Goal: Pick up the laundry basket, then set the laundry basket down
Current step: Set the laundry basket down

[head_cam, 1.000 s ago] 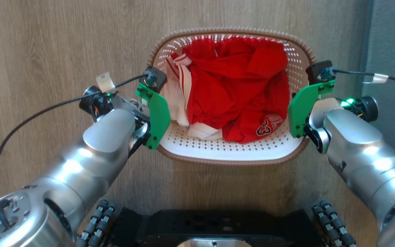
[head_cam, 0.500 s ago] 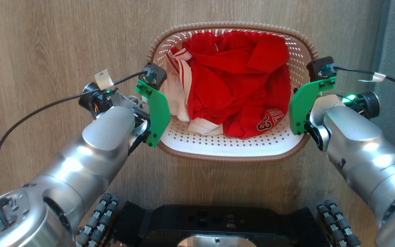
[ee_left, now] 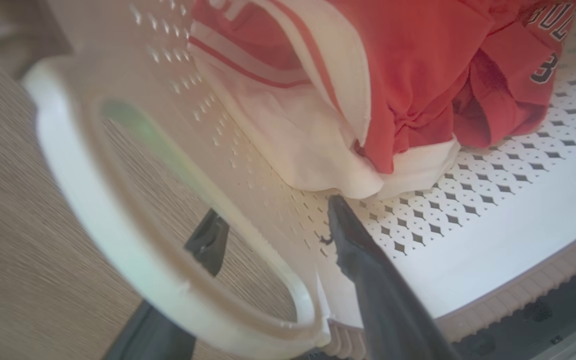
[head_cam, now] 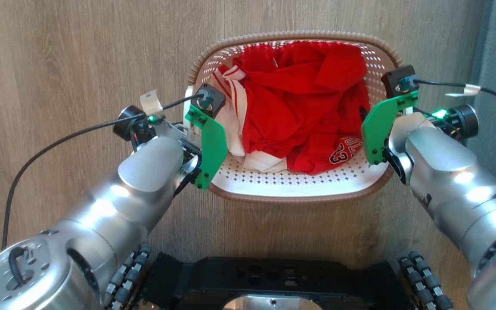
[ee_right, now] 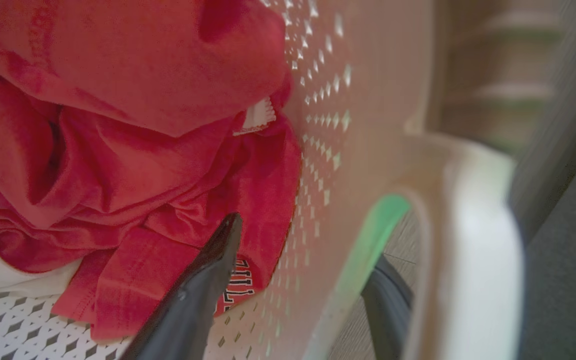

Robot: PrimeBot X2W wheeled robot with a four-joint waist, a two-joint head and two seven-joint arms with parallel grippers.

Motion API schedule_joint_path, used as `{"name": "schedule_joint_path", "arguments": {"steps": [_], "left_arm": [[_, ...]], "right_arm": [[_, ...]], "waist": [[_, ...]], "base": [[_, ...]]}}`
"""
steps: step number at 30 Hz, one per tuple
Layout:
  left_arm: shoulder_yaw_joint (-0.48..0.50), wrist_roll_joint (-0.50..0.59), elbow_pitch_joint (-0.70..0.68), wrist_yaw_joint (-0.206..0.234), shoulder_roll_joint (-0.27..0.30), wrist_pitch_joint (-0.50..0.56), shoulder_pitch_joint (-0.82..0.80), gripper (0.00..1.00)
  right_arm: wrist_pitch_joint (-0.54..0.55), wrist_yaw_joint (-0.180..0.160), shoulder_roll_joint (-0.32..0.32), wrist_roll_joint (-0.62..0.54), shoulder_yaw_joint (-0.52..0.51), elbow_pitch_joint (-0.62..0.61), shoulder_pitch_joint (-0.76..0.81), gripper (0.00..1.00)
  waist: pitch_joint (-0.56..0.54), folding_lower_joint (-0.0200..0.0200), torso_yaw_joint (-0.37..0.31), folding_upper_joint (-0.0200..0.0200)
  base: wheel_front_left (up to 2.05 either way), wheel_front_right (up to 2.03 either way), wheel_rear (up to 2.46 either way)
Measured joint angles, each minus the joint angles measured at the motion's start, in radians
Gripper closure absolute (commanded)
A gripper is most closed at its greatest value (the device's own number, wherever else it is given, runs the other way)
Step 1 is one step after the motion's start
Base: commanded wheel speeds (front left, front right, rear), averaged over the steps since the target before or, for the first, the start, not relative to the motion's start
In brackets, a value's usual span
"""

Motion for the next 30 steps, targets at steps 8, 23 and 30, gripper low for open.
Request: {"name": "schedule_joint_path", "arguments": {"steps": [8, 23, 30], "left_arm": [[0.0, 0.0, -0.003, 0.027, 0.0, 0.007, 0.0, 0.0], [0.0, -0.02, -0.003, 0.071, -0.001, -0.055, -0.016, 0.0], [0.0, -0.029, 0.006, 0.071, -0.002, -0.071, -0.024, 0.0]], "right_arm": [[-0.008, 0.0, 0.005, -0.001, -0.004, 0.009, -0.007, 0.0], [0.05, 0.0, 0.014, -0.009, -0.034, 0.02, -0.006, 0.0], [0.059, 0.0, 0.014, -0.027, -0.059, 0.02, -0.004, 0.0]], "waist": [[-0.004, 0.0, 0.0, 0.0], [-0.009, 0.0, 0.007, 0.0], [-0.026, 0.0, 0.006, 0.0]], "base": [[0.0, 0.0, 0.0], [0.0, 0.0, 0.0], [0.0, 0.0, 0.0]]}}
